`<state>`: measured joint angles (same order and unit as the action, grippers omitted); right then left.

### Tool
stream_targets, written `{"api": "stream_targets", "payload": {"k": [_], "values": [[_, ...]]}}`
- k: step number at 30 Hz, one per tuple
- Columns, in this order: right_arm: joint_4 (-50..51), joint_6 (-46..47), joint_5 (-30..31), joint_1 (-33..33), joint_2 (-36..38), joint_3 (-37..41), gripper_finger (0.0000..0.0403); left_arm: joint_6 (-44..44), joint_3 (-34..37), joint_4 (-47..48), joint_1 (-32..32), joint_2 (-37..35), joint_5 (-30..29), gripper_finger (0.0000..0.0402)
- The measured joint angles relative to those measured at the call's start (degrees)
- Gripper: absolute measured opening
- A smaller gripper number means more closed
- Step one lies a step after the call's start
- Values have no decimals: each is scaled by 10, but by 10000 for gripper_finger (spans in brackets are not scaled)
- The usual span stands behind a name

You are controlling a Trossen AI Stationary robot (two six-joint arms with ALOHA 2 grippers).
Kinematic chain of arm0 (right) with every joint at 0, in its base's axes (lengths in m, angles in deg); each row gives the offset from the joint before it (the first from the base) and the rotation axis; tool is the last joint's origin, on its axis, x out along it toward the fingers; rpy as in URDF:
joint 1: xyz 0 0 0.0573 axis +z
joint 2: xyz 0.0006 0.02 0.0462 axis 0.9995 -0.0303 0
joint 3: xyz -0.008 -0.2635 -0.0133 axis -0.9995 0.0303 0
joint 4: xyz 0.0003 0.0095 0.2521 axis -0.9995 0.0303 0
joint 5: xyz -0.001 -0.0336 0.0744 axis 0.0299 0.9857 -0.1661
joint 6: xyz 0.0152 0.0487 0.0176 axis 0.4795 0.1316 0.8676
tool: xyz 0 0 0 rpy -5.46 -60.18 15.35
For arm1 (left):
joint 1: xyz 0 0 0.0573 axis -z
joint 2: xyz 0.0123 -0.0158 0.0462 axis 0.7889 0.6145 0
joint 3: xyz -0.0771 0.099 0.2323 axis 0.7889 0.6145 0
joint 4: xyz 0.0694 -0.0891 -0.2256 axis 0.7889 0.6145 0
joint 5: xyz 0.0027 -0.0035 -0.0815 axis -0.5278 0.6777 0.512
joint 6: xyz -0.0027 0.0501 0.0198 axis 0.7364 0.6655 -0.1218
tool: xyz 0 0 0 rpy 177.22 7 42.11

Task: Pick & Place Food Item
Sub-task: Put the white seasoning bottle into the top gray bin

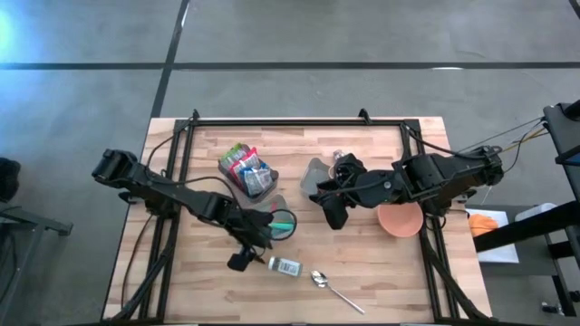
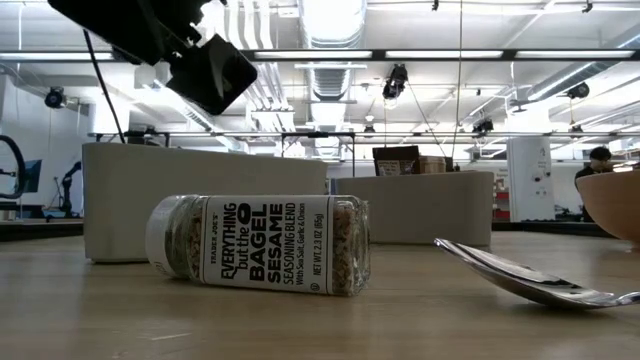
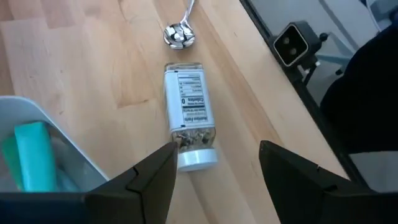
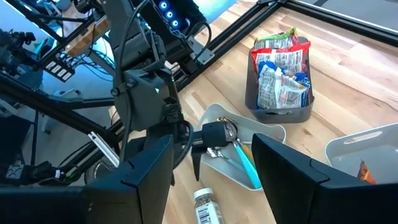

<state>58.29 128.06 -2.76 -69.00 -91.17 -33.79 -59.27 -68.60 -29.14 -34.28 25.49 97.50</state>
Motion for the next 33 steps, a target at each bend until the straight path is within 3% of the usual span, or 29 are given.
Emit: {"api": "stream_targets", "payload": {"k": [13, 17, 23, 33], "values": [[1, -28, -20, 11, 1, 0, 215, -44, 0, -40, 27, 53, -20, 358], [6, -39, -16, 25, 4, 0, 215, -39, 0, -52, 44, 70, -69, 365], [22, -42, -15, 45, 5, 0, 215, -25, -1, -65, 51, 90, -95, 365], [21, -13, -15, 61, 0, 1, 215, -72, -7, -81, 61, 120, -140, 365]]}}
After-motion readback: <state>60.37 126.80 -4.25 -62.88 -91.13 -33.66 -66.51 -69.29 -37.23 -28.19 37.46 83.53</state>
